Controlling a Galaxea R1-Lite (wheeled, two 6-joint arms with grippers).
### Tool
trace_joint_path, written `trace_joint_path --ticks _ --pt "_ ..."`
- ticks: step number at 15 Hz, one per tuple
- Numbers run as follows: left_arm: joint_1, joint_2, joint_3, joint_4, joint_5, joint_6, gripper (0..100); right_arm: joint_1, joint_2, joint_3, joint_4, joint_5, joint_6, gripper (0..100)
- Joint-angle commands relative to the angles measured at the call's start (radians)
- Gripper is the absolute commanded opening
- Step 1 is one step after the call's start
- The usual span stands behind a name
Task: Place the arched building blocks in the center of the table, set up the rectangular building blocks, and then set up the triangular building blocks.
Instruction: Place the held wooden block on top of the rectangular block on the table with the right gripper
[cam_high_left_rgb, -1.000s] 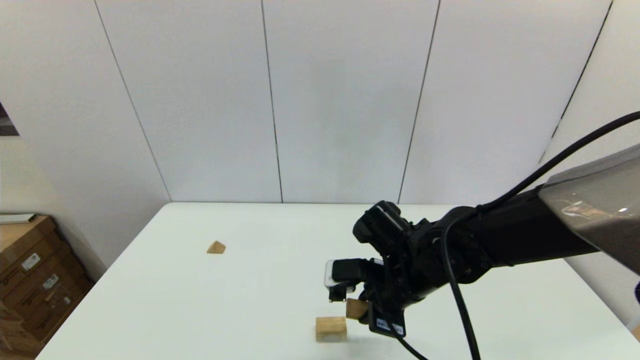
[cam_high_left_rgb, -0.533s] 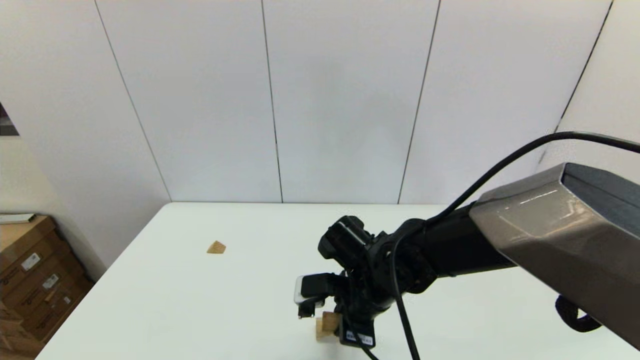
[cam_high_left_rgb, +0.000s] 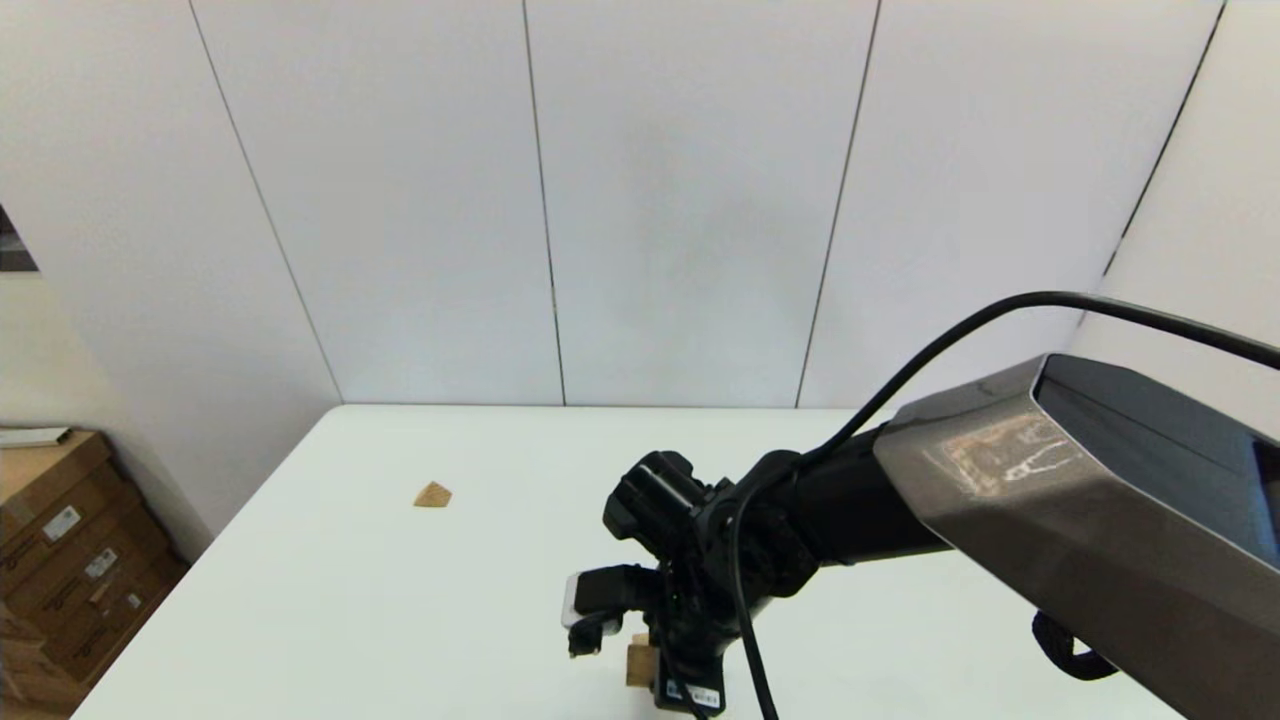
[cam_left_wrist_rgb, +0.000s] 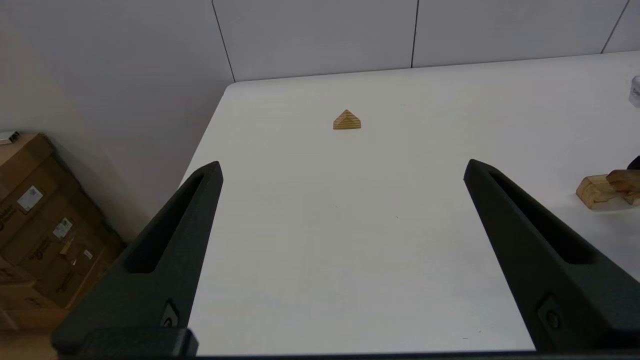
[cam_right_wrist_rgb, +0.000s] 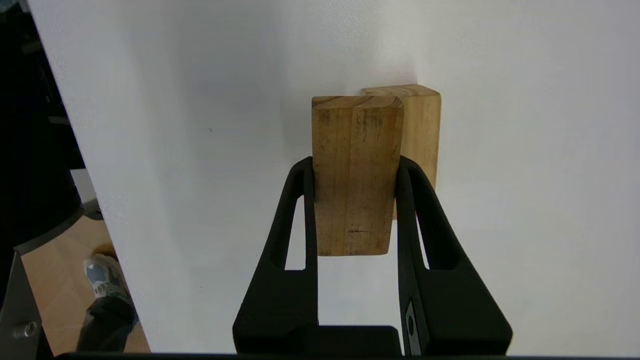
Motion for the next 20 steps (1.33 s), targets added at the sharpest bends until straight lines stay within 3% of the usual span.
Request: trace_joint_path --ticks 1,3,7,20 --pt "0.001 0.002 0.001 0.0 0.001 -0.003 100 -0.007 0.033 -0.022 0.004 -0.001 0.004 0" --pt "0.0 0.002 0.001 0.0 0.001 -0.006 100 -0.01 0.042 -0.045 0.024 -0.001 0.007 0" --pt "0.0 0.002 0.0 0.0 0.001 -0.004 100 -0.014 0.057 -0.156 0.15 -0.003 0.011 0" --pt "0.0 0.002 0.0 0.0 0.002 -0.004 100 -0.028 0.105 -0.183 0.153 -0.021 0.001 0"
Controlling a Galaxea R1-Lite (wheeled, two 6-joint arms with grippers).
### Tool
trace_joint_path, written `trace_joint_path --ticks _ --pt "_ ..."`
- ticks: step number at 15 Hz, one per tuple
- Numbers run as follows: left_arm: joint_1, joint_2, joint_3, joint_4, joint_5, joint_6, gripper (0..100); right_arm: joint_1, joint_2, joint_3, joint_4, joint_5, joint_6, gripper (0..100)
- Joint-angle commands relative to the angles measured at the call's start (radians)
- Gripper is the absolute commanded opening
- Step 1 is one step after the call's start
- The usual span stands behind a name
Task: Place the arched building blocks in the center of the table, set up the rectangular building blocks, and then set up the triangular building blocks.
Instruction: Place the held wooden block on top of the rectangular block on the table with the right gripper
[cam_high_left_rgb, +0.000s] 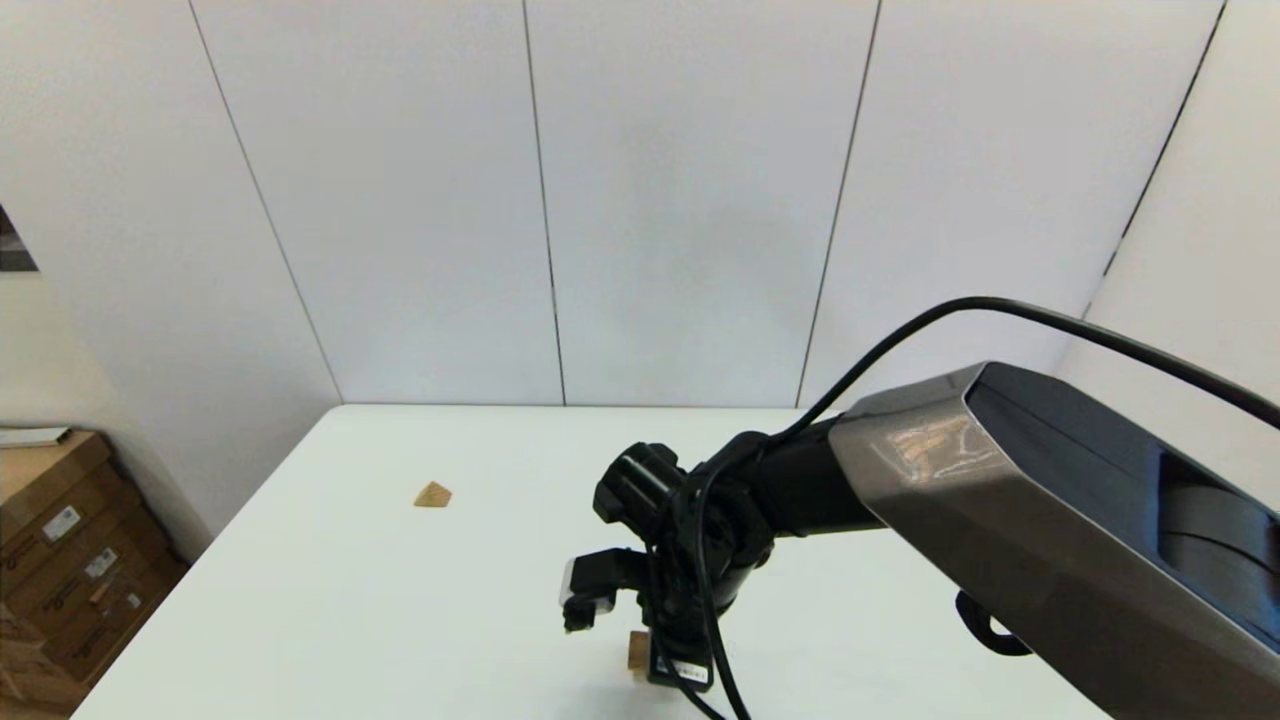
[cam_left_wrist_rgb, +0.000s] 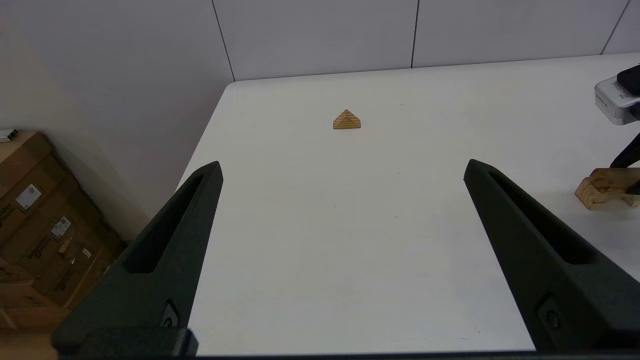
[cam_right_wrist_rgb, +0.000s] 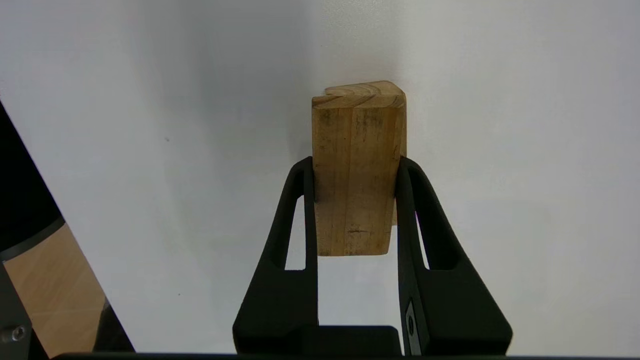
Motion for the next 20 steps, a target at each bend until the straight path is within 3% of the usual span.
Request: trace_joint_path --ticks 1,20 --pt "0.0 0.002 0.001 0.0 -0.001 0.001 100 -0.007 0.005 -0.001 0.003 0.001 -0.006 0" --pt "0.001 0.002 -0.001 0.0 -0.001 0.001 100 -0.017 0.024 -0.018 0.003 0.001 -0.003 0"
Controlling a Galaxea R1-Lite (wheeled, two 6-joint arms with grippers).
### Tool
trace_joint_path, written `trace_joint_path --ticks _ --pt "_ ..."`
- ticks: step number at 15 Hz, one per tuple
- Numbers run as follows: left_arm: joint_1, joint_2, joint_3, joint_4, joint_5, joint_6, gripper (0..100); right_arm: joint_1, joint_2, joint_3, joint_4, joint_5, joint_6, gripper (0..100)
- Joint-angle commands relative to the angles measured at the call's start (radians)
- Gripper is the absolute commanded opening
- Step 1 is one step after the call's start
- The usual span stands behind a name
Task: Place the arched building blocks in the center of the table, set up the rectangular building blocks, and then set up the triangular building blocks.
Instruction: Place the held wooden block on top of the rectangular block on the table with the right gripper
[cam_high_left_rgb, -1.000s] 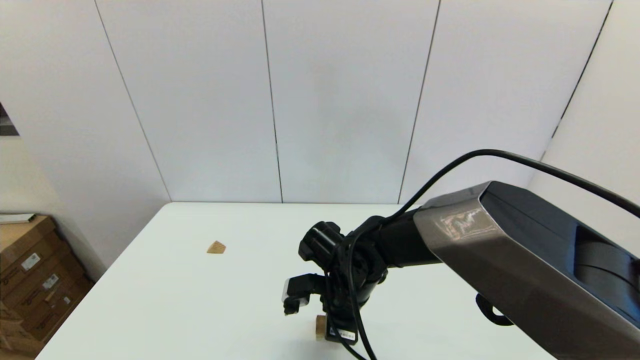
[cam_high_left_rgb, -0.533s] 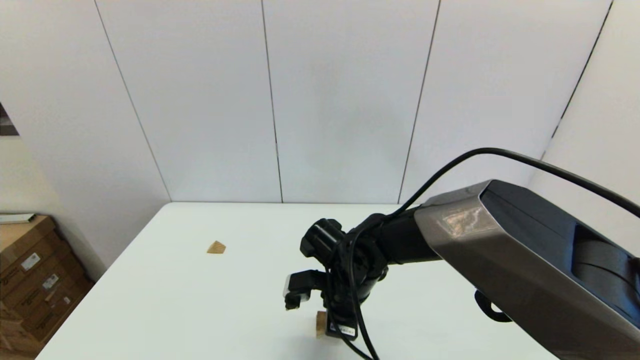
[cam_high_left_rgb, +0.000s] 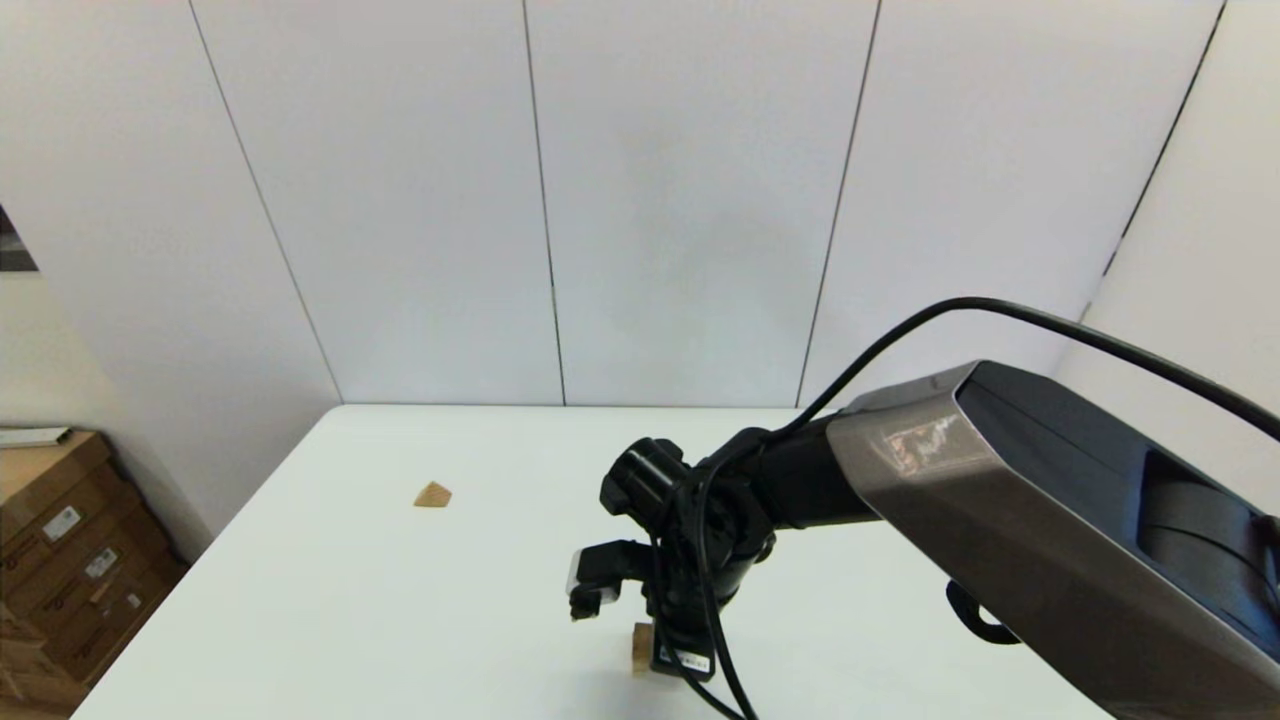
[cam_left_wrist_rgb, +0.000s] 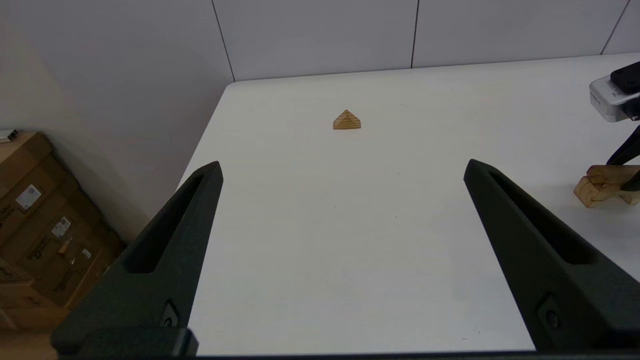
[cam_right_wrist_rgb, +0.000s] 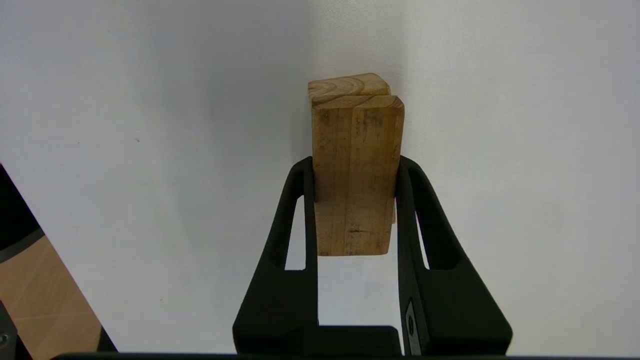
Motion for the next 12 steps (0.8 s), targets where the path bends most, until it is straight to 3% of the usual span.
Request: trace_joint_path --ticks 1,12 --pt "0.0 0.002 0.0 0.0 0.0 0.0 100 0.001 0.005 0.001 0.003 0.0 -0.004 0" --pt "0.0 0.002 0.001 0.0 0.0 0.002 100 -0.001 0.003 -0.013 0.003 0.0 -0.001 0"
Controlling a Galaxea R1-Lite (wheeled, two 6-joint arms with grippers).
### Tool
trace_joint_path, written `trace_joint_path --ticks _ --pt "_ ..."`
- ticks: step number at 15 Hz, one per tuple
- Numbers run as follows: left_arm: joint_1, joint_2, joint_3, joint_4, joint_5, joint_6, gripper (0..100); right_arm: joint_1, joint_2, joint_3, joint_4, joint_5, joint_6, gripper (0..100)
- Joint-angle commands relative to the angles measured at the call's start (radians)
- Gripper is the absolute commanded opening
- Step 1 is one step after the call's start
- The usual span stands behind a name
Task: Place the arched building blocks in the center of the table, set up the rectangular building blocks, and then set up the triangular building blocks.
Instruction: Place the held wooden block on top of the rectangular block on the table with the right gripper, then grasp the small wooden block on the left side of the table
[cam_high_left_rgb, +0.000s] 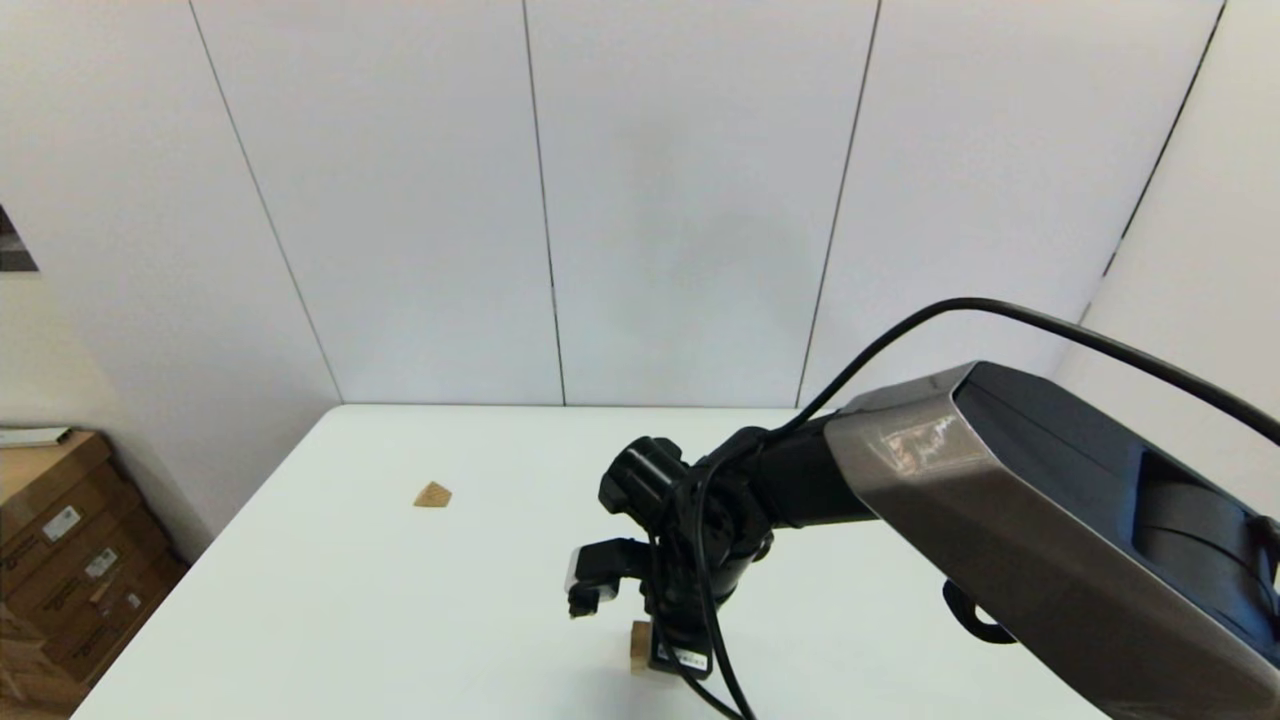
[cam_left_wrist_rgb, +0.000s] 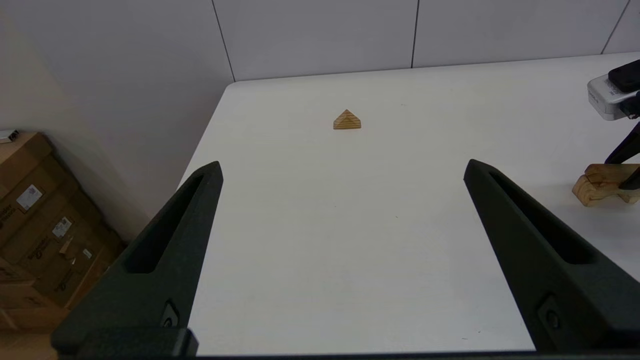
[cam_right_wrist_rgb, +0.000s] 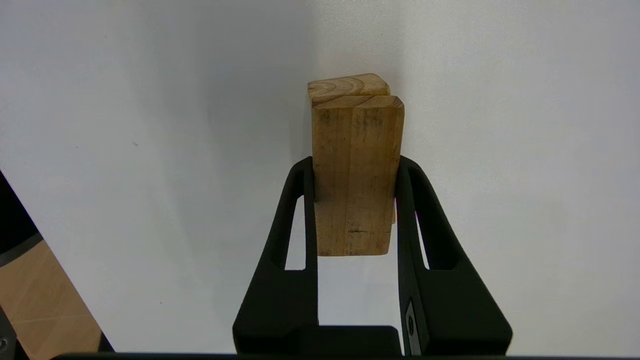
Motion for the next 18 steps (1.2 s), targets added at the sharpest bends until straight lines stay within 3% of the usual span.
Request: trace_joint_path --ticks 1,10,11,18 --pt "0.001 0.002 0.0 0.001 0.0 -0.001 100 0.0 -0.003 -0.004 0.002 0.001 -0.004 0" --pt "0.0 0.002 0.0 0.001 0.0 0.0 100 -0.003 0.0 -0.004 0.005 0.001 -0.003 0" --pt "0.0 0.002 0.0 0.001 0.0 0.0 100 -0.003 0.0 -0.005 0.005 0.001 -0.001 100" --pt "0.0 0.002 0.001 0.001 0.0 0.0 100 -0.004 -0.02 -0.021 0.007 0.006 0.007 100"
